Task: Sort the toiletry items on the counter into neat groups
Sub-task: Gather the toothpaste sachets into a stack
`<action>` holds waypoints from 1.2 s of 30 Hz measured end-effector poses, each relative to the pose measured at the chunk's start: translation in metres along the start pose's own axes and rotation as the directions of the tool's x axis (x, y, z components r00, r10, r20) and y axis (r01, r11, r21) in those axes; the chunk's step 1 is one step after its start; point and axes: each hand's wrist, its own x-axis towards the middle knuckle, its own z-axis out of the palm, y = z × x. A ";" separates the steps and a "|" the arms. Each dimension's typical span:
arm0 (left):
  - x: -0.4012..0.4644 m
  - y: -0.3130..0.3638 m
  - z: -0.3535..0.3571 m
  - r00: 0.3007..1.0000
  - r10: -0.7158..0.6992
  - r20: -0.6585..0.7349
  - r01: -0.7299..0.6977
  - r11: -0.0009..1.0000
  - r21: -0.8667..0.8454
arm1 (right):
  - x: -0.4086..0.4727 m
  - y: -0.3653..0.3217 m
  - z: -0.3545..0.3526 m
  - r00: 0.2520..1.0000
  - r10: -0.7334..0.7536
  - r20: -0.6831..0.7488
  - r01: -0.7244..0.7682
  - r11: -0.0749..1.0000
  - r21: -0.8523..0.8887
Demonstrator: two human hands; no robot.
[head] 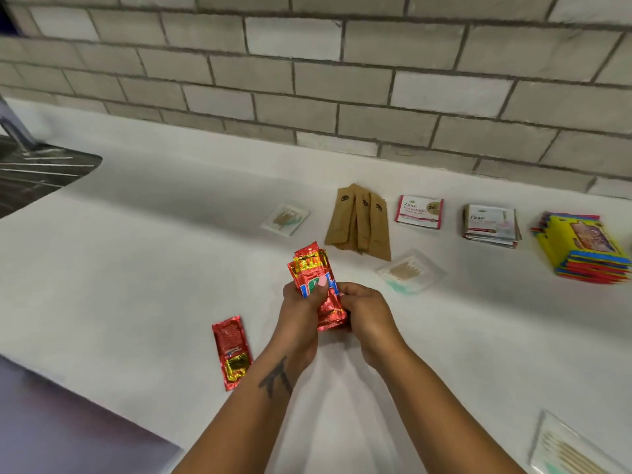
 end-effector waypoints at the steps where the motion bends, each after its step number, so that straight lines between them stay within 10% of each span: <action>1: 0.004 0.004 -0.010 1.000 0.010 -0.025 -0.010 1.000 0.004 | 0.000 -0.002 0.010 1.000 0.004 0.018 -0.004 1.000 -0.006; 14: 0.021 0.047 -0.086 0.984 0.078 -0.159 -0.069 0.996 0.060 | 0.004 0.025 0.099 0.958 -0.123 0.259 0.256 0.774 -0.579; 19: 0.020 0.049 -0.099 0.976 0.091 -0.197 -0.081 0.995 0.061 | 0.007 0.030 0.123 0.966 -0.121 0.230 0.259 0.507 -0.822; 27: 0.012 0.056 -0.105 0.991 -0.009 -0.134 -0.001 0.997 -0.077 | 0.023 0.009 0.080 0.981 -0.037 0.189 0.183 0.490 -0.853; 32: 0.008 0.053 -0.085 0.981 -0.181 -0.072 0.173 0.980 -0.103 | 0.032 -0.001 0.035 0.954 -0.299 -0.022 0.236 0.793 -0.561; 36: 0.003 0.044 -0.060 0.941 -0.339 0.001 0.337 0.932 -0.134 | 0.025 -0.008 0.020 0.851 -0.526 0.000 0.507 0.820 -0.264</action>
